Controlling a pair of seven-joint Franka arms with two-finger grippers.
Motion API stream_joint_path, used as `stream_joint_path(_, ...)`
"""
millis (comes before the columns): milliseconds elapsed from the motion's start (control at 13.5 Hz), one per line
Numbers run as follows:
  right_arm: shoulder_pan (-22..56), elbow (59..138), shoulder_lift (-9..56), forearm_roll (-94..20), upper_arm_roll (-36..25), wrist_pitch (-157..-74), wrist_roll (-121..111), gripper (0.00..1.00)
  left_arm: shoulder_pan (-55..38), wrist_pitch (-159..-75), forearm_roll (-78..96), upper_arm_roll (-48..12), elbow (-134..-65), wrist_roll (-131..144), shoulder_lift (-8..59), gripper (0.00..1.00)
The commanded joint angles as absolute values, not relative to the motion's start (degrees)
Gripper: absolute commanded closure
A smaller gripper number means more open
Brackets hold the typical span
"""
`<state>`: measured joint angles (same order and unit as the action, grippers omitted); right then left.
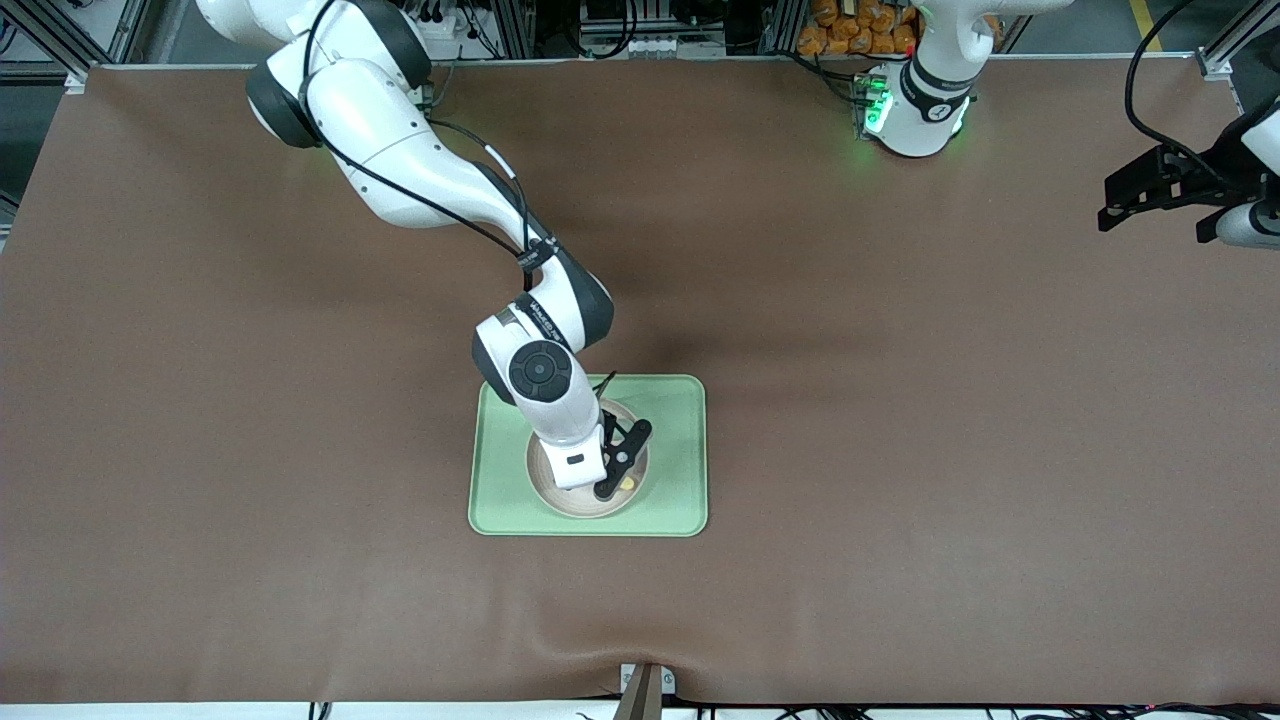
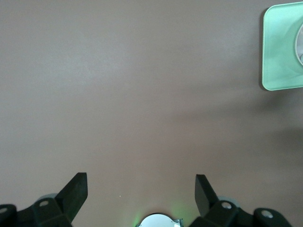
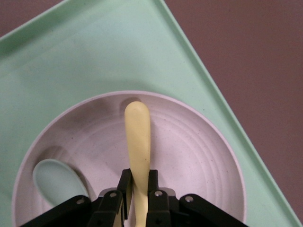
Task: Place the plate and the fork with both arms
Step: 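Lower the right gripper and grasp the yellow fork's handle, then lift the fork with the right gripper and move it beside the plate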
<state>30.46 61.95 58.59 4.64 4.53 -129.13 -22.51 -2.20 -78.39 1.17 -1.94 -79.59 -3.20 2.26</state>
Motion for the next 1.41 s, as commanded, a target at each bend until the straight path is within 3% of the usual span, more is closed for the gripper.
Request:
stream_joint_path(0,29.88,60.56,58.27,4.75,4.92,-128.58,-21.71,1.00,-1.93,-78.05,1.58,-2.02,-79.63,-3.52,1.58,0.00)
stream_joint_path(1332,26.63,60.03,54.15,1.67,5.36,-129.64,-21.71,1.00,-1.93,-77.87,1.58,-2.02,-79.72,-3.60,1.58,0.00)
